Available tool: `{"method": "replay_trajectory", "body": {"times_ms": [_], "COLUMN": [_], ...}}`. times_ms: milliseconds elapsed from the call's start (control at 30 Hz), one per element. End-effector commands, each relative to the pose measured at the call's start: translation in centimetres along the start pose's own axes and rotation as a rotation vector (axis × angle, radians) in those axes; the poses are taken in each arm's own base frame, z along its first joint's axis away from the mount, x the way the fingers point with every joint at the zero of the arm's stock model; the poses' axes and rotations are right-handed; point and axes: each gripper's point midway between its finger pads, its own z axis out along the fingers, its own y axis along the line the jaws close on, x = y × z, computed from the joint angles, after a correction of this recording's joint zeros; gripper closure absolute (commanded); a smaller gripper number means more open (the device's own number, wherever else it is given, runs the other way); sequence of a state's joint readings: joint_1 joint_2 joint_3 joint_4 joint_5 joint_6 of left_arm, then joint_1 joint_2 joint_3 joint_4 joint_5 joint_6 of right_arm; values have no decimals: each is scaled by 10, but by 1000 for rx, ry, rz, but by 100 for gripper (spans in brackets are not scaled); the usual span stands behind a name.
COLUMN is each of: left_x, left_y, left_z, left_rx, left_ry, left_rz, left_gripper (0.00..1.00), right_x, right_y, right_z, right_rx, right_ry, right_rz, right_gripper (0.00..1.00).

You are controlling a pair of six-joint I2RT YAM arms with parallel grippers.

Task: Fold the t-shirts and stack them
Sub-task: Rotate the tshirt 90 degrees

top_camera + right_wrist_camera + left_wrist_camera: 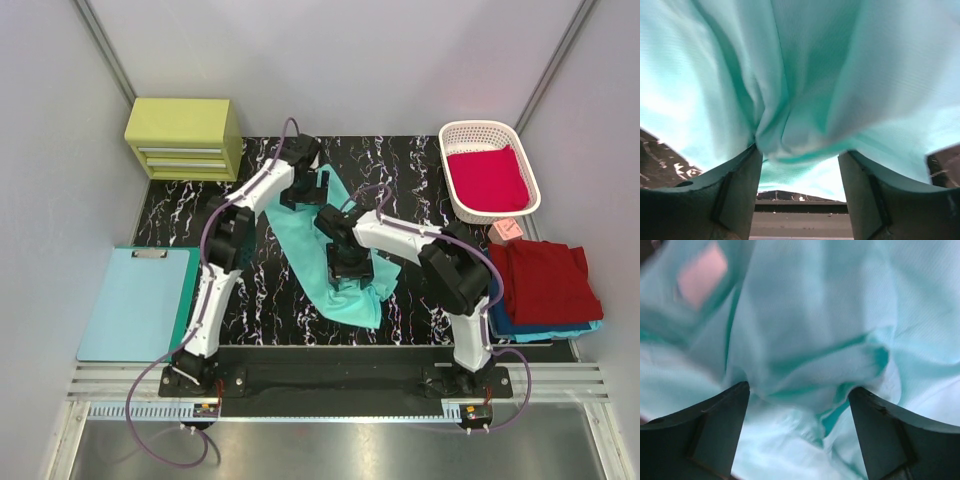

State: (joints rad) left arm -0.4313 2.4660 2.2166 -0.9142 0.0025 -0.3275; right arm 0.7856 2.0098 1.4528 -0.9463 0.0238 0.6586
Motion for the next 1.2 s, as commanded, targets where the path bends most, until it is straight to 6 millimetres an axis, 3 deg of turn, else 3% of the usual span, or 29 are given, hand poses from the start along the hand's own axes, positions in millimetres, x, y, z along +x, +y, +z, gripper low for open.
{"method": "replay_trajectory", "body": {"times_ms": [0, 33, 200, 267, 300, 333, 367, 400, 433, 467, 500, 533, 567, 600, 633, 667, 700, 733, 867, 1000, 1167], "left_x": [-46, -52, -67, -58, -57, -56, -41, -38, -36, -22, -16, -10, 3, 8, 12, 23, 28, 29, 44, 51, 57], "left_y": [25, 32, 43, 46, 44, 43, 45, 44, 44, 46, 45, 45, 47, 47, 45, 48, 48, 49, 56, 56, 60], "left_z": [-79, -88, -134, -135, -146, -147, -136, -141, -138, -127, -123, -119, -111, -108, -105, -101, -99, -97, -87, -79, -70], "left_rx": [-74, -74, -93, -100, -87, -73, -76, -62, -59, -61, -54, -53, -66, -68, -69, -88, -96, -100, -130, -136, -159], "left_ry": [-200, -223, -324, -314, -331, -340, -302, -308, -310, -268, -251, -233, -201, -190, -186, -172, -166, -170, -134, -110, -92], "left_rz": [-34, -59, -114, -133, -139, -145, -147, -150, -149, -152, -152, -151, -157, -157, -155, -154, -150, -158, -174, -190, -206], "left_gripper": [11, 6, 1, 1, 1, 1, 1, 1, 1, 1, 1, 2, 2, 2, 2, 2, 2, 2, 1, 1, 1], "right_x": [-51, -58, -101, -120, -132, -143, -153, -174, -187, -198, -221, -229, -239, -261, -264, -271, -287, -294, -306, -303, -302], "right_y": [-2, -7, -4, -13, -13, -18, -21, -30, -33, -35, -40, -44, -48, -49, -54, -51, -46, -51, -54, -51, -46], "right_z": [-71, -86, -146, -150, -158, -148, -145, -153, -134, -128, -138, -111, -105, -121, -89, -87, -101, -83, -60, -41, -38], "right_rx": [-13, -23, -68, -63, -83, -66, -68, -81, -58, -51, -71, -33, -17, -38, -4, -28, -71, -67, -97, -99, -124], "right_ry": [-267, -300, -451, -469, -489, -477, -474, -505, -487, -487, -528, -480, -486, -544, -478, -475, -527, -512, -500, -462, -448], "right_rz": [34, 57, 85, 115, 131, 143, 160, 198, 200, 204, 228, 213, 218, 221, 220, 223, 213, 228, 242, 225, 218], "right_gripper": [29, 28, 18, 17, 17, 17, 17, 17, 17, 17, 18, 18, 18, 18, 17, 17, 18, 17, 17, 18, 18]}}
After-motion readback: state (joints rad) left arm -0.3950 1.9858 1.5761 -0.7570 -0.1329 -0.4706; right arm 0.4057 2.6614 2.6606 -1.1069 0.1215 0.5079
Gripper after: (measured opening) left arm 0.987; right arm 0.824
